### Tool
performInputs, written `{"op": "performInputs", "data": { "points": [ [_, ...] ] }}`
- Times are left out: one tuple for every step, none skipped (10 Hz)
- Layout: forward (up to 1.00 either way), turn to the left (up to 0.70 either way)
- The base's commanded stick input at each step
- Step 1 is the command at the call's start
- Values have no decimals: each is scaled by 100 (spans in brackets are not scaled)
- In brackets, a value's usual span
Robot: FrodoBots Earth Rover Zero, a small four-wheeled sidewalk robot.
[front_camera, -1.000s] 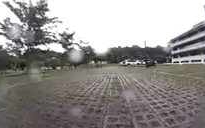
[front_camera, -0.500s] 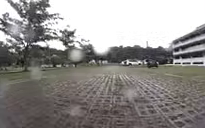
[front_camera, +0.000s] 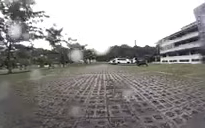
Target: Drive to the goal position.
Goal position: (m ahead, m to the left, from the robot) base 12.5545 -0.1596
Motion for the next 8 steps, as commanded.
{"op": "performInputs", "data": {
  "points": [
    [85, 0],
    [85, 0],
    [85, 0],
    [85, 0],
    [85, 0],
    [85, 0],
    [85, 0],
    [85, 0]
  ]
}}
